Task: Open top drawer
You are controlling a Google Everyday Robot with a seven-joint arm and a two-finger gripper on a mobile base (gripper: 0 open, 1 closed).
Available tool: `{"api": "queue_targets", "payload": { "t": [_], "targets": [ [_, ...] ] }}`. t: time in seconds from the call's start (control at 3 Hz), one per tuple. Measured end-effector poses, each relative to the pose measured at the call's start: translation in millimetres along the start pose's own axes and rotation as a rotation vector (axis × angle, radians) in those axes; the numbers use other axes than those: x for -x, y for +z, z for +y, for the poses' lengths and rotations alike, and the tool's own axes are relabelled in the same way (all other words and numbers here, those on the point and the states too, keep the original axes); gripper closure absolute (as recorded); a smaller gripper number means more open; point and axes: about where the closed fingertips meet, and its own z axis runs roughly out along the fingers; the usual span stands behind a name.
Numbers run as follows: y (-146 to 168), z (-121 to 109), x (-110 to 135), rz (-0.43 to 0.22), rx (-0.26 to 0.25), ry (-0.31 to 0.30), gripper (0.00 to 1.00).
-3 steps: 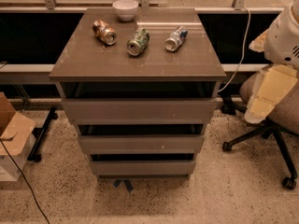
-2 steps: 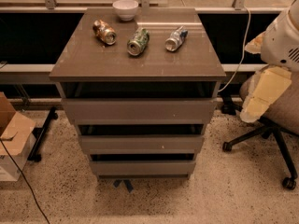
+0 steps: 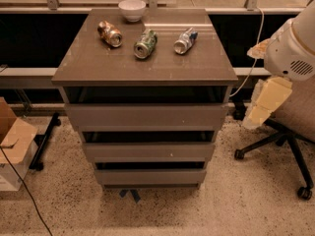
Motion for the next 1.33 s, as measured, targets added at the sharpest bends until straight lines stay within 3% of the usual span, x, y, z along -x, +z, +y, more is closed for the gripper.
{"api": "queue_targets", "payload": {
  "t": [0.33, 1.0, 1.33],
  "targets": [
    [33.6, -14.8, -5.8, 0.005, -0.008, 0.014, 0.00],
    [48.5, -8.9, -1.0, 0.008, 0.009, 0.010, 0.00],
    [75.0, -3.8, 3.7, -0.037, 0.043, 0.019, 0.00]
  ]
}}
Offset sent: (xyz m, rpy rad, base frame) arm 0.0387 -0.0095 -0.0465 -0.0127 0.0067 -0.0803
